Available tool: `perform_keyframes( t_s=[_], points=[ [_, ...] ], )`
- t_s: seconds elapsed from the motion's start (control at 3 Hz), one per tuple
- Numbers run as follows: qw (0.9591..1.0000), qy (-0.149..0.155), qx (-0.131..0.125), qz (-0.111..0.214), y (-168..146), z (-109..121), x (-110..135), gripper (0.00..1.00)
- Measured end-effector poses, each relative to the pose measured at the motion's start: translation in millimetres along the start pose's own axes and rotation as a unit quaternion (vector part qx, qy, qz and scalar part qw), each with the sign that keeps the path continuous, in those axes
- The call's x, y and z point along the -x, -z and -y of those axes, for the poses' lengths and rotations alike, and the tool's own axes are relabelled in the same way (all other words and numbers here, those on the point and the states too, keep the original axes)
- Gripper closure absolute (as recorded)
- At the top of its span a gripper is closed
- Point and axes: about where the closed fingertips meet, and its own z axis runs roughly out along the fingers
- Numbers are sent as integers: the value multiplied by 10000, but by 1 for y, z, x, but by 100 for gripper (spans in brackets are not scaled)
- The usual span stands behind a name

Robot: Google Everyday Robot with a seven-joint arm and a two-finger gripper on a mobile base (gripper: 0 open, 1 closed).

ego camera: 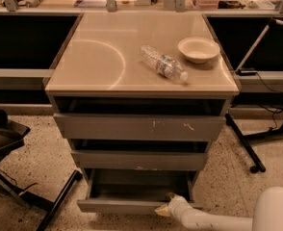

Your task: Open bottom drawer

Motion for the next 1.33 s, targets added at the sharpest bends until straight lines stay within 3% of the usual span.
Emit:
perform_keyframes(
  t_s=[0.33,0.67,1.0,1.33],
  points=[
    [9999,95,71,-57,10,-17,-17,100],
    [9999,96,73,-59,15,-15,-12,100],
    [9994,189,241,-169,26,-30,-30,100],
    [9994,189,242,-170,30,-28,-25,100]
  ],
)
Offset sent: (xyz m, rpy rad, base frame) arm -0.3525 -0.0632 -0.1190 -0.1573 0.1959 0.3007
